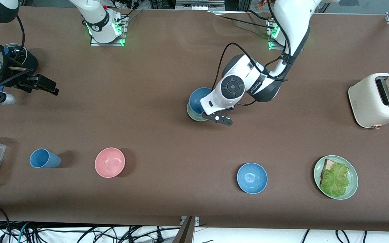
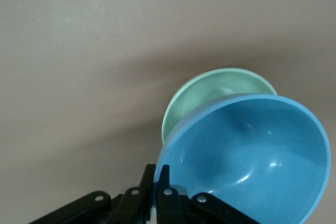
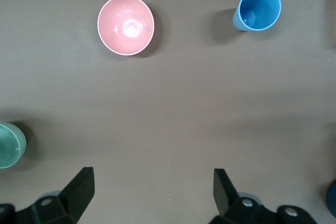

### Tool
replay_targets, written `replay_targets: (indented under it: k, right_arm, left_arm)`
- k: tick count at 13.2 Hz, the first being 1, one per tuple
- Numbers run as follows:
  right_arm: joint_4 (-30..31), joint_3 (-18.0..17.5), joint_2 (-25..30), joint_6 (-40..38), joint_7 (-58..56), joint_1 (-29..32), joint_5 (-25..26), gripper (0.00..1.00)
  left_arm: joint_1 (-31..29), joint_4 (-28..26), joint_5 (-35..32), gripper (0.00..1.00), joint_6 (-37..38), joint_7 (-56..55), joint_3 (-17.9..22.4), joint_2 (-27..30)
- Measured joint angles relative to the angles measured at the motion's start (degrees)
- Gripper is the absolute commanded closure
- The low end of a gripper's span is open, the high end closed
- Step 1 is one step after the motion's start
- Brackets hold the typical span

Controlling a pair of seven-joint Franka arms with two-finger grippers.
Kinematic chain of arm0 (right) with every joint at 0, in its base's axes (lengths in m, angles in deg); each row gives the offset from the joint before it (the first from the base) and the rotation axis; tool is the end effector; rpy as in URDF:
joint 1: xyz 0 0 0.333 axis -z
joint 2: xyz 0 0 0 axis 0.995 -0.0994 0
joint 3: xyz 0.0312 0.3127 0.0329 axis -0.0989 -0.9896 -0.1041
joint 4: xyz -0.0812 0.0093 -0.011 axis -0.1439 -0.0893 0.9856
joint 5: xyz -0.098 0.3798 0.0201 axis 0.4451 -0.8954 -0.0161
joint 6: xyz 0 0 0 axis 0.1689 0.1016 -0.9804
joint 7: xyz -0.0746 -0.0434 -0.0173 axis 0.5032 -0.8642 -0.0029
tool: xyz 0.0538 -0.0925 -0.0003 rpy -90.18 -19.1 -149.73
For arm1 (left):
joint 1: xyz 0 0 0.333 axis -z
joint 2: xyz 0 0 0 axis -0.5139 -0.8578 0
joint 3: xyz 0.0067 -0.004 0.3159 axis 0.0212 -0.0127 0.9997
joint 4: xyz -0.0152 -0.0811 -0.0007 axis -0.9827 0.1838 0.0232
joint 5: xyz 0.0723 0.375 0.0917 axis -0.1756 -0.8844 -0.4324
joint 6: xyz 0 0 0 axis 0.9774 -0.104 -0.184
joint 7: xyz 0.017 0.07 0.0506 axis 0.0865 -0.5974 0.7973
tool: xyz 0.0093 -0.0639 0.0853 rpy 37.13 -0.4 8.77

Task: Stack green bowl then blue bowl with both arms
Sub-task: 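Carry the blue bowl with the left gripper over the green bowl, then lower the blue bowl into the green bowl and open the left gripper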

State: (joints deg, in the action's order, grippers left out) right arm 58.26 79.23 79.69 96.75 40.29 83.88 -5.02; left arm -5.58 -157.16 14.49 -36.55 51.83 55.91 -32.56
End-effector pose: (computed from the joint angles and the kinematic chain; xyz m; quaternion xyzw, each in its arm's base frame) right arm 0.5785 0.0401 0.5802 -0.9977 0.0575 0.0224 0.0292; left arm 0.5324 -0.4129 0.2785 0.9833 -0.1336 -0.1136 0.0497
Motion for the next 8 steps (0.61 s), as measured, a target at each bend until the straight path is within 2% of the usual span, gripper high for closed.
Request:
replay_targets:
  k: [3,8]
  right_arm:
    - [0.00,0.00,0.00,0.00,0.05,0.00,0.00,0.00]
    - [0.00,0.00,-0.02,0.00,0.06,0.00,0.00,0.00]
  left_arm:
    - [2.24,0.11,-0.05,1.00,-3.62,-0.09,0.15,-1.95]
    - [2.51,0.32,-0.08,1.00,-4.09,-0.10,0.57,-2.79]
